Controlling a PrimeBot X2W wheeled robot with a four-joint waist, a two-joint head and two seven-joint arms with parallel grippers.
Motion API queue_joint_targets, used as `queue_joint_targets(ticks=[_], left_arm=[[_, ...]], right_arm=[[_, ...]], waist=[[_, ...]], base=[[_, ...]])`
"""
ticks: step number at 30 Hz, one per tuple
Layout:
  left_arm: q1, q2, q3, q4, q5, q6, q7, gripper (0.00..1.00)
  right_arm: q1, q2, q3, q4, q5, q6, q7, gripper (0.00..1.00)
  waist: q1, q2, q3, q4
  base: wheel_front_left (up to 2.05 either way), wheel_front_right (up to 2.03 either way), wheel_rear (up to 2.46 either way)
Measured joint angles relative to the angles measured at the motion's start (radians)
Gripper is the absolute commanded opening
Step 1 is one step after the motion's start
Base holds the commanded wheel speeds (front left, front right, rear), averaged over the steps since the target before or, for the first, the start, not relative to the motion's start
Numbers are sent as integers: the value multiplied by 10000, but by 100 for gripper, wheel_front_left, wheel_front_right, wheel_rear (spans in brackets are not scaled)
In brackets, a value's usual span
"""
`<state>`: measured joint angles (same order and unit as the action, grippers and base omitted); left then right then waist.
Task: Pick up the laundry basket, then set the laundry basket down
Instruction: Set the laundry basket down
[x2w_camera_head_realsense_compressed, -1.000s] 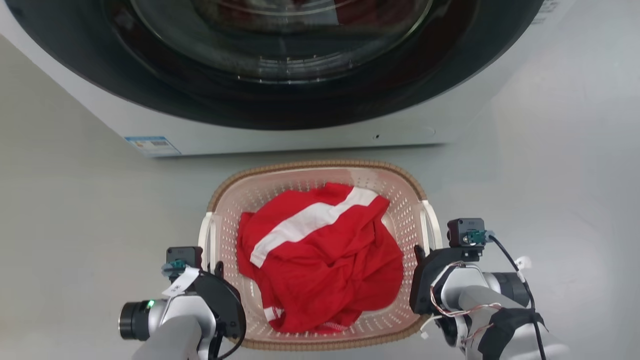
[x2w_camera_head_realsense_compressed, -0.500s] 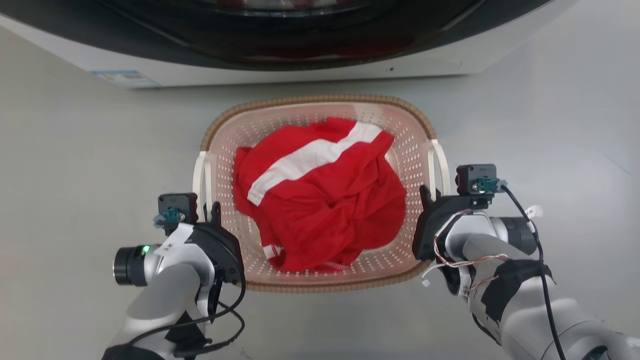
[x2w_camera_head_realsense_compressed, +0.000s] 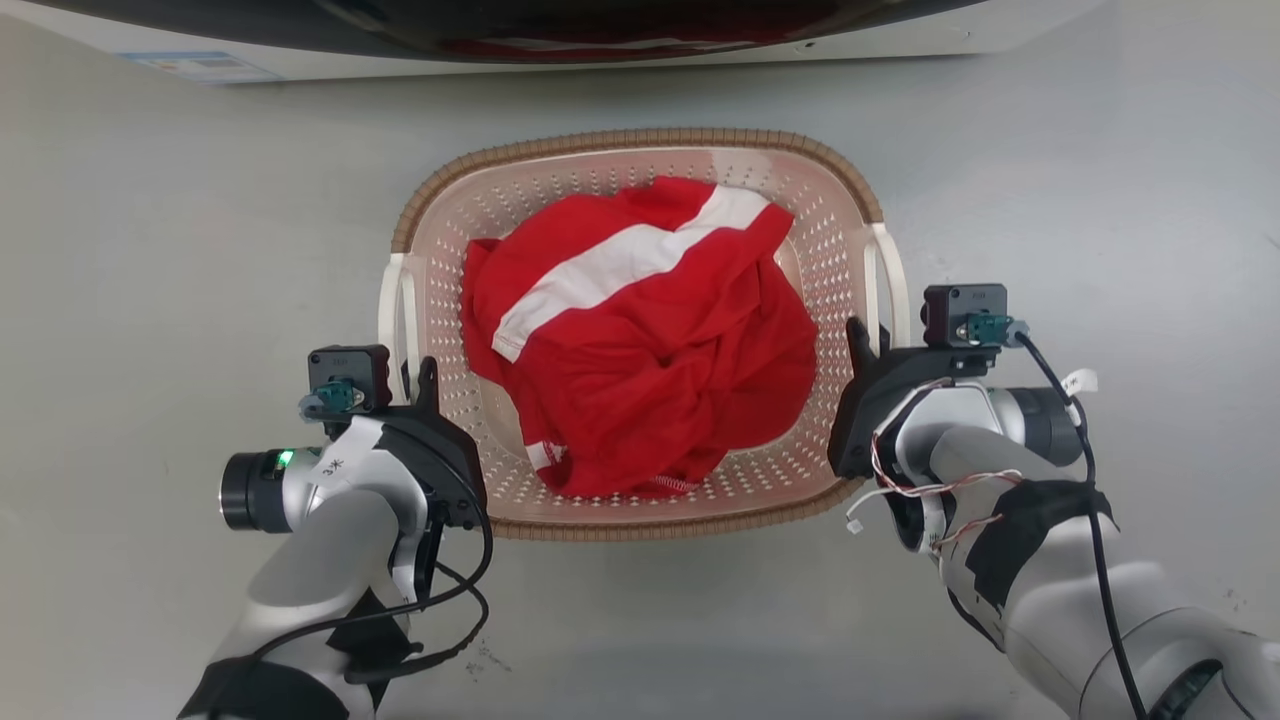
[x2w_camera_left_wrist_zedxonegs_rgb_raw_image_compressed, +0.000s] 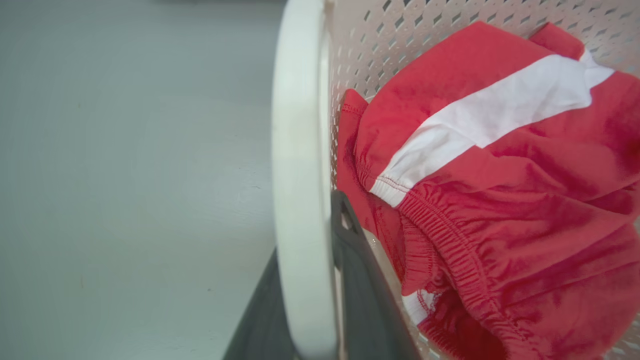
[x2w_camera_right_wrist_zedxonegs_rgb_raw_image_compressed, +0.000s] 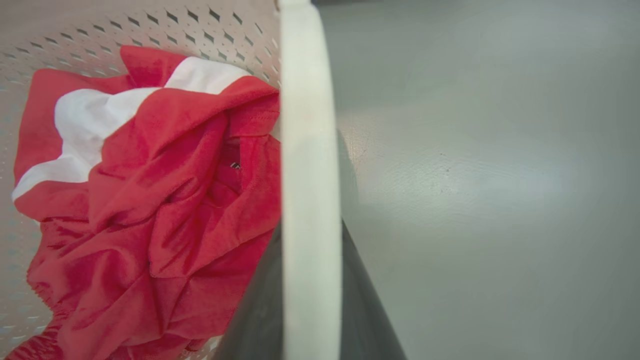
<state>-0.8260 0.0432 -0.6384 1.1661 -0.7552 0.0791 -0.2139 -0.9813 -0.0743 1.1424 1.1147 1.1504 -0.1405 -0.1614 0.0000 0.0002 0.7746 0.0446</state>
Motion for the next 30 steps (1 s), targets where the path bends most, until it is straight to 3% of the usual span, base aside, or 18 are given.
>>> queue_joint_targets(ticks=[30], left_arm=[[-969,42,75,144,232,13,-305,0]], right_arm=[[-736,-44,115,38,-2,0,-525,0]], waist=[[0,-2,963,9]], base=[[0,0,0]])
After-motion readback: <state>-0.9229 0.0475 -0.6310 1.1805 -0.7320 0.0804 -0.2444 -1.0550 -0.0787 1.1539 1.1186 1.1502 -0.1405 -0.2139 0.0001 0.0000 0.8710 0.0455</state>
